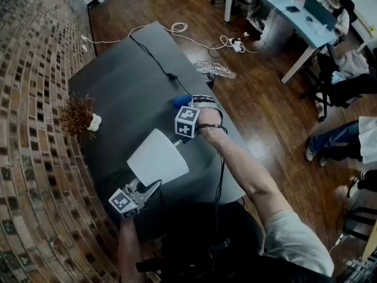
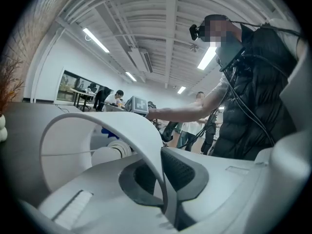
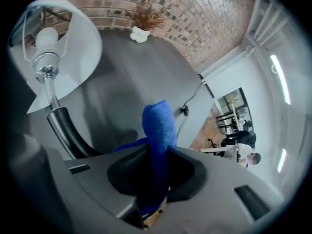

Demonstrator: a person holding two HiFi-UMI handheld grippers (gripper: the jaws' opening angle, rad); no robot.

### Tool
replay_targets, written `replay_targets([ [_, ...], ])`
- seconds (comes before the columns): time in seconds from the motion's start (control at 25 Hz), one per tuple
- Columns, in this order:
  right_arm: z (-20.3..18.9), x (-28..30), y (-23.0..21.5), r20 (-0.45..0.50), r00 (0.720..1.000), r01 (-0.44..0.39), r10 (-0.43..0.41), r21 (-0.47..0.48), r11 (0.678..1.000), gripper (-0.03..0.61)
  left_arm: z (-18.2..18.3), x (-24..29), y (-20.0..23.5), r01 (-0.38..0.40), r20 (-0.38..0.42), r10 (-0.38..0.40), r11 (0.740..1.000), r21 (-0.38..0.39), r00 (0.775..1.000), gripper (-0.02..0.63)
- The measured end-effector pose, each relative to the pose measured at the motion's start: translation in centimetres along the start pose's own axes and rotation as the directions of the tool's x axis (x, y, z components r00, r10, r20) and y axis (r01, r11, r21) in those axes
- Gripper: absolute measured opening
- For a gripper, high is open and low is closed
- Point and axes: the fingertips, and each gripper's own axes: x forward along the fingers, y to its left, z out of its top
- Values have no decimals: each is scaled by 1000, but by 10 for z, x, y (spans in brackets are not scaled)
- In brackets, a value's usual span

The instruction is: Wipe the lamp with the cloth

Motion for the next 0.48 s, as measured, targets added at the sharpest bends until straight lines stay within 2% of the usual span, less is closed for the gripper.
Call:
replay_targets([
  [0.04, 0, -8, -13, 43, 999, 15, -18, 68, 998, 77, 0, 0, -1, -2, -3, 2, 1000, -6, 1000, 12],
  [0.08, 2, -24, -23, 114, 993, -6, -14, 172, 985, 77, 0, 1, -1, -4, -10, 3, 1000, -11, 1000, 12],
  [0.12, 7, -45, -25, 212, 977, -88, 25, 294, 952, 77, 0, 0, -1, -2, -13, 2, 1000, -14, 1000, 12],
  [0.16, 16, -64, -19, 330, 939, -234, 99, 399, 887, 77, 0, 0, 1, -1, -15, 1, 1000, -12, 1000, 12],
  [0.2, 28, -80, -3, 458, 868, -415, 192, 458, 786, 77, -1, -1, 3, -2, -18, 2, 1000, -8, 1000, 12],
  [0.24, 42, -93, 20, 578, 766, -591, 280, 464, 659, 77, -2, -2, 4, -5, -17, 5, 1000, -7, 1000, 12],
  [0.28, 58, -100, 46, 672, 655, -727, 346, 435, 532, 76, -2, -3, 4, -7, -13, 7, 1000, -12, 1000, 12],
  [0.32, 72, -102, 71, 726, 569, -805, 386, 399, 439, 75, -2, -4, 3, -9, -8, 9, 1000, -18, 1000, 12],
  [0.36, 79, -96, 91, 739, 538, -831, 405, 383, 404, 77, -2, -4, 3, -11, -2, 10, 1000, -22, 1000, 12],
  [0.4, 81, -87, 101, 724, 562, -813, 400, 395, 427, 77, -1, -5, 3, -13, 6, 13, 1000, -26, 1000, 13],
  [0.44, 75, -77, 99, 687, 628, -757, 366, 429, 492, 77, 0, -4, 5, -17, 17, 17, 999, -36, 1000, 14],
  [0.48, 65, -69, 84, 630, 715, -661, 302, 469, 586, 77, 2, -4, 8, -24, 28, 26, 998, -55, 999, 15],
])
